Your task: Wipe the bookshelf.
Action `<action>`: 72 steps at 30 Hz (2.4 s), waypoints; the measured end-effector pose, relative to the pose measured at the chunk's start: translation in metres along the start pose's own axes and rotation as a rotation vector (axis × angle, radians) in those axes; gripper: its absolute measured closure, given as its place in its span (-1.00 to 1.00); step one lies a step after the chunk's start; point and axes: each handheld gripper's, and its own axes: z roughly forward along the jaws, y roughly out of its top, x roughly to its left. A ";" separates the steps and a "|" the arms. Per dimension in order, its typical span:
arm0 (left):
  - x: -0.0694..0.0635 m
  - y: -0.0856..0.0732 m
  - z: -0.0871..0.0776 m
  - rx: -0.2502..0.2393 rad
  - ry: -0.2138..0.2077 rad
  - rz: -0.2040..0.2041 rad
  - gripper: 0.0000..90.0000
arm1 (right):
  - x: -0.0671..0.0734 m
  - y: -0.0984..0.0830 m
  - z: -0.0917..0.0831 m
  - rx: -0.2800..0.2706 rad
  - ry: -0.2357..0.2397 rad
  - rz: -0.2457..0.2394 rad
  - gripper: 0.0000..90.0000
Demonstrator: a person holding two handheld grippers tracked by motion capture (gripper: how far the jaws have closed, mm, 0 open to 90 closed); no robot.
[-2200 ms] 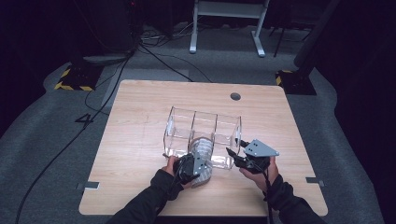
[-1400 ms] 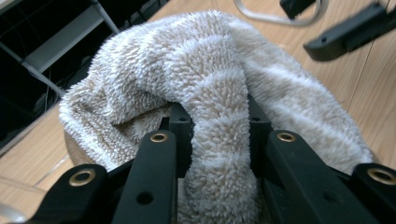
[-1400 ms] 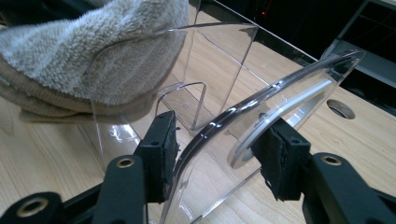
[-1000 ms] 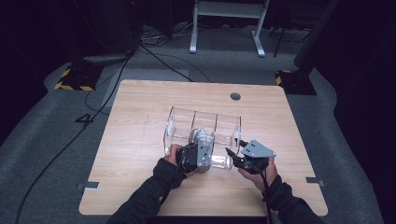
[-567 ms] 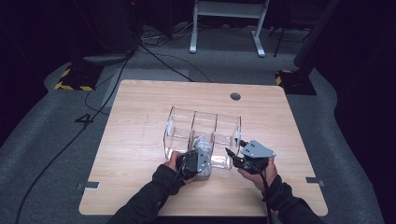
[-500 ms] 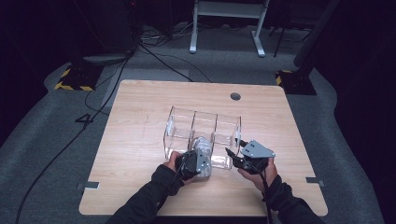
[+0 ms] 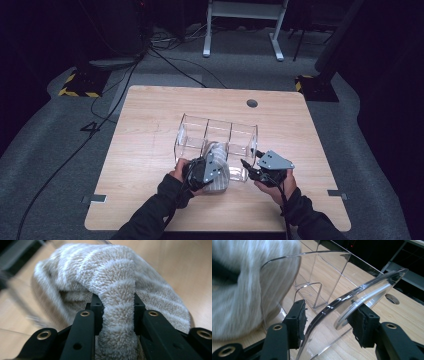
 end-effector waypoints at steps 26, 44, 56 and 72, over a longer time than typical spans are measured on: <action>0.020 0.009 0.035 0.056 0.084 -0.028 0.61 | 0.002 0.000 0.000 -0.004 0.007 -0.005 0.09; -0.016 -0.032 0.030 0.091 -0.092 -0.085 0.61 | 0.001 0.000 0.000 -0.006 0.009 -0.002 0.09; 0.014 0.005 -0.009 -0.081 0.003 -0.100 0.62 | 0.002 0.000 0.000 -0.005 0.004 -0.001 0.09; 0.008 0.007 0.013 -0.038 0.058 -0.068 0.62 | 0.000 0.000 0.000 -0.012 0.017 0.010 0.09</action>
